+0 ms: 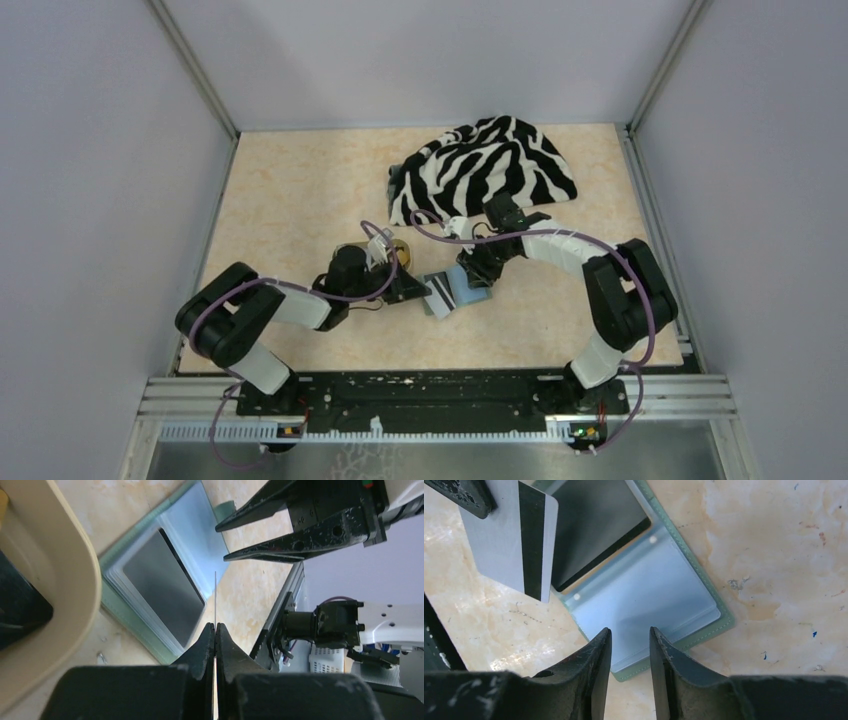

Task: Put the credit cards into the card holder
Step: Insert the credit card into the card holder, then turn over the card slot in the card holder.

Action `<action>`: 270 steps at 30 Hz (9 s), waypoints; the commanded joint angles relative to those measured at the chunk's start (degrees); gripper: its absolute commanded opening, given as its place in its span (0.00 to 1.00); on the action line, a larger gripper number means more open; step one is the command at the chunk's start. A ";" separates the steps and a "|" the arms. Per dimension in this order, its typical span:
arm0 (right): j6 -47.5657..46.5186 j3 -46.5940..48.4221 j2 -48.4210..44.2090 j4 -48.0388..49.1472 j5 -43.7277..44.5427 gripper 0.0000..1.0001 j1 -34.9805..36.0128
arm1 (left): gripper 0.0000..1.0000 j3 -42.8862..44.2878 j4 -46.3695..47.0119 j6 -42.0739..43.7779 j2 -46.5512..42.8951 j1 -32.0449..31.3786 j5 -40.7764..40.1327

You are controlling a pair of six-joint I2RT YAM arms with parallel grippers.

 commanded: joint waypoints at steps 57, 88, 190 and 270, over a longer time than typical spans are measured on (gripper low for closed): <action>3.19 5.25 4.40 -1.50 5.54 0.32 -0.11 | 0.00 13.99 -17.30 3.85 9.30 -0.10 -5.37; 3.13 5.46 4.22 -1.87 5.10 0.32 -0.04 | 0.00 23.32 -31.84 5.29 14.41 -0.11 -1.52; -1.34 -4.65 -1.52 18.47 24.72 0.06 21.96 | 0.26 42.81 -58.84 13.72 25.21 -0.02 0.92; 18.33 -0.13 0.56 5.76 -5.17 0.43 -2.82 | 0.62 -14.91 -7.28 -2.15 -32.83 -4.12 -15.41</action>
